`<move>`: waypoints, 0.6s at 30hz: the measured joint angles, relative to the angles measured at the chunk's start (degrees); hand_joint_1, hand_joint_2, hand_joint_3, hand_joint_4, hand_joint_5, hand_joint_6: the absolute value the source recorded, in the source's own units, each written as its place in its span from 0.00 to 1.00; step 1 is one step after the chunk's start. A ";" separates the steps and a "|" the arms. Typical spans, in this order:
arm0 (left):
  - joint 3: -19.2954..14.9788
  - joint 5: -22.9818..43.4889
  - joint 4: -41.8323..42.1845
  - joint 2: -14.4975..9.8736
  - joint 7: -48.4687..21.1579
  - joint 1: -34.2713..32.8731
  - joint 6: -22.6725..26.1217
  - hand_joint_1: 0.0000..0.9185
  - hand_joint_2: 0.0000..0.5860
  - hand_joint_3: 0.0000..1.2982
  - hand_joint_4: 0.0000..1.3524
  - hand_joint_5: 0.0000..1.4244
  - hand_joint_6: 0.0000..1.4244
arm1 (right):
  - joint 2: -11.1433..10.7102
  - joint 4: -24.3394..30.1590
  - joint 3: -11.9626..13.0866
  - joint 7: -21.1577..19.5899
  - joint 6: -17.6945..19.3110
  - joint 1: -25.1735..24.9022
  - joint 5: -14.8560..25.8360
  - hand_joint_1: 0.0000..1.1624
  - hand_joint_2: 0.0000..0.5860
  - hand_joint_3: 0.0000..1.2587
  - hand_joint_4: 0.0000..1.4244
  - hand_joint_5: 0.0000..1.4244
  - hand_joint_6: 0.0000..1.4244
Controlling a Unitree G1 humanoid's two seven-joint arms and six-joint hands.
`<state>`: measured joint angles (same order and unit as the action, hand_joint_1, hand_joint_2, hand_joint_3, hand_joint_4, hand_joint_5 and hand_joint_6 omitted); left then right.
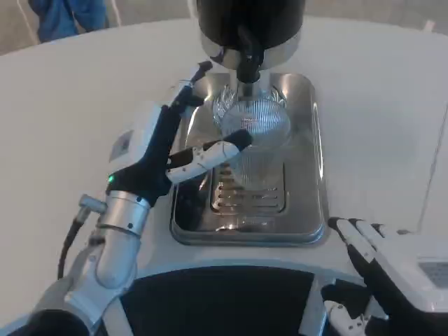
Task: Grasp the cup under the faucet to collect the drink, then remove the cup.
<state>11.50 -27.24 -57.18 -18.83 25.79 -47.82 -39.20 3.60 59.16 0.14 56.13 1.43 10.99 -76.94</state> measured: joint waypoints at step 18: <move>-6.48 4.24 18.91 -14.84 -10.78 18.06 -7.37 0.17 0.16 0.13 0.06 0.10 0.15 | 0.38 -0.10 -0.25 -4.95 -11.42 -8.31 5.44 0.12 0.94 0.00 0.00 0.00 0.00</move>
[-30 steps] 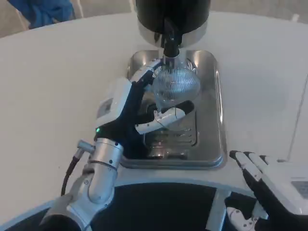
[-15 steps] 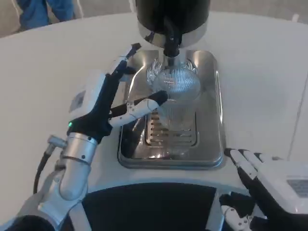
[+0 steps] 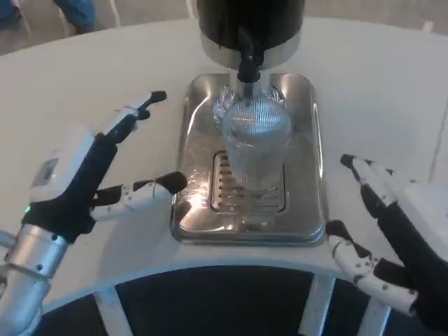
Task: Grasp the cup under the faucet to collect the drink, then remove the cup.
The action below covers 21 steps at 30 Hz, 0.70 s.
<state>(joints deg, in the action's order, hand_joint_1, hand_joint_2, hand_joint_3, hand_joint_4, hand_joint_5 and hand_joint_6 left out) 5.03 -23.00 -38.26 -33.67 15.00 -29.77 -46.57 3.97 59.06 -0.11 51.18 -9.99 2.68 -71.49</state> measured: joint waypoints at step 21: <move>-6.44 -2.39 19.83 -9.67 -8.04 20.05 -4.63 0.16 0.15 0.05 0.00 0.04 0.09 | -1.80 -6.41 3.14 -10.96 -18.45 -16.72 23.53 0.04 0.96 0.00 0.00 0.00 0.00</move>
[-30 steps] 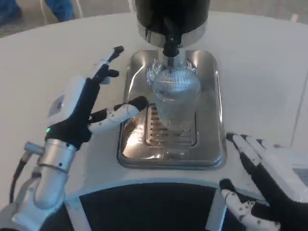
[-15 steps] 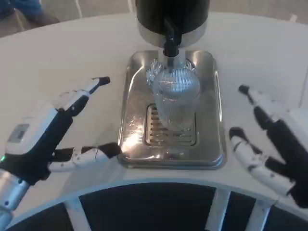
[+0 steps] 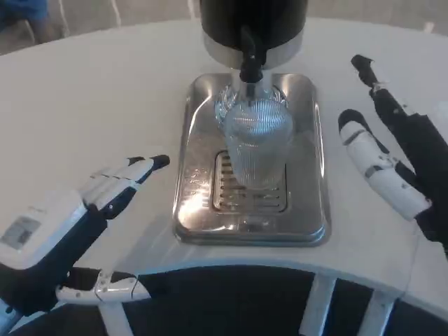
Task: Grasp the cup under the faucet to collect the drink, then remove the cup.
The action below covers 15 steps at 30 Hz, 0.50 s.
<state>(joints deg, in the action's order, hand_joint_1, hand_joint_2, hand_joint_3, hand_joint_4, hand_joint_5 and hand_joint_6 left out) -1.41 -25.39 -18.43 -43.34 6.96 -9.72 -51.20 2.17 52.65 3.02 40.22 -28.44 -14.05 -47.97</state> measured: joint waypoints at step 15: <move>-2.25 0.14 3.09 -0.12 -3.53 2.96 0.71 0.14 0.13 0.06 0.00 0.04 0.09 | -4.22 -8.24 -4.77 -7.17 -5.36 -10.14 9.48 0.03 0.96 0.00 0.00 0.00 0.00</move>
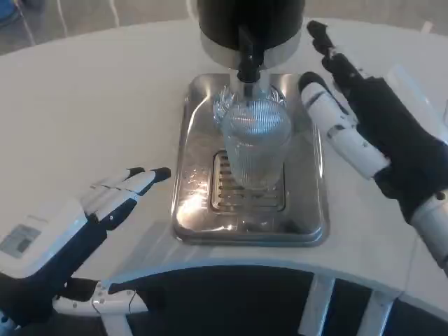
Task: Grasp the cup under the faucet to collect the drink, then remove the cup.
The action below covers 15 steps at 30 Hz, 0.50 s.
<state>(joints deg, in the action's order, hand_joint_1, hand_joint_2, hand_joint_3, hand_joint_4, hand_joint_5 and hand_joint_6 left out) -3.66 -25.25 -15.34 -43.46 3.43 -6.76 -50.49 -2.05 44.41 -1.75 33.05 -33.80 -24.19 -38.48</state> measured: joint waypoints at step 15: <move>-0.19 0.58 0.12 0.00 -3.19 -3.07 2.96 0.14 0.13 0.06 0.00 0.04 0.09 | -1.30 -3.62 -7.49 -6.06 -2.30 -2.98 4.17 0.02 0.95 0.00 0.00 0.00 0.00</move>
<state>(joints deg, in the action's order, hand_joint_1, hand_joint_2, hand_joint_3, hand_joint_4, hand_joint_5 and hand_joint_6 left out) -3.85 -24.67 -15.22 -43.46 0.24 -9.83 -47.52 -3.34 40.79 -9.23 27.00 -36.11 -27.17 -34.31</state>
